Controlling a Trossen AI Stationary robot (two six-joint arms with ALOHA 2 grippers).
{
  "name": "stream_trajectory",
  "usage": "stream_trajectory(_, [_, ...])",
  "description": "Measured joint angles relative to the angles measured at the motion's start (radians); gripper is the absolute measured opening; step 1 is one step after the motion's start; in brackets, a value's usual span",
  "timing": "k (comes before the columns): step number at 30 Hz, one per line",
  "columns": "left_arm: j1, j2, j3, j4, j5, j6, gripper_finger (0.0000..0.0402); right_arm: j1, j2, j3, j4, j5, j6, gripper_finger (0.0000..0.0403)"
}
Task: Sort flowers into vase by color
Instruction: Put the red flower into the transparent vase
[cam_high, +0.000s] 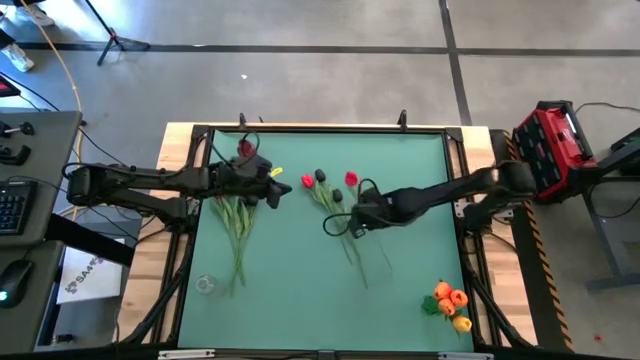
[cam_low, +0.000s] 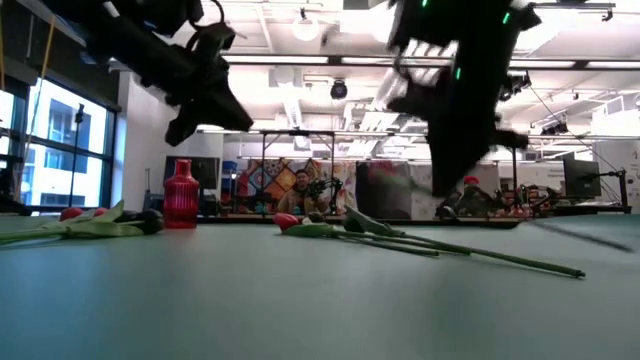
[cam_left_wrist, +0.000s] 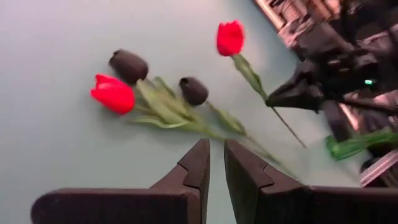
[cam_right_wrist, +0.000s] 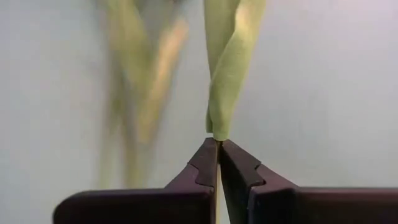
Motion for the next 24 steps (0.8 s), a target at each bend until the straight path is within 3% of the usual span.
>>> stream_trajectory(3, [0.0,0.0,0.0,0.083,-0.003,0.003,0.0035,0.009,-0.095,-0.001,0.056,0.11,-0.049,0.0])
stream_trajectory(6, [0.0,0.0,0.0,0.243,-0.009,0.04,0.0045,0.009,-0.171,0.001,0.201,0.186,-0.202,0.0])
stream_trajectory(14, [-0.002,0.0,0.0,0.643,-0.021,0.206,0.01,0.009,-0.2,0.002,0.553,0.211,-0.603,0.0])
stream_trajectory(24, [-0.005,0.004,0.0,0.673,0.049,0.282,0.0119,0.003,-0.197,0.002,0.793,0.167,-0.857,0.0])
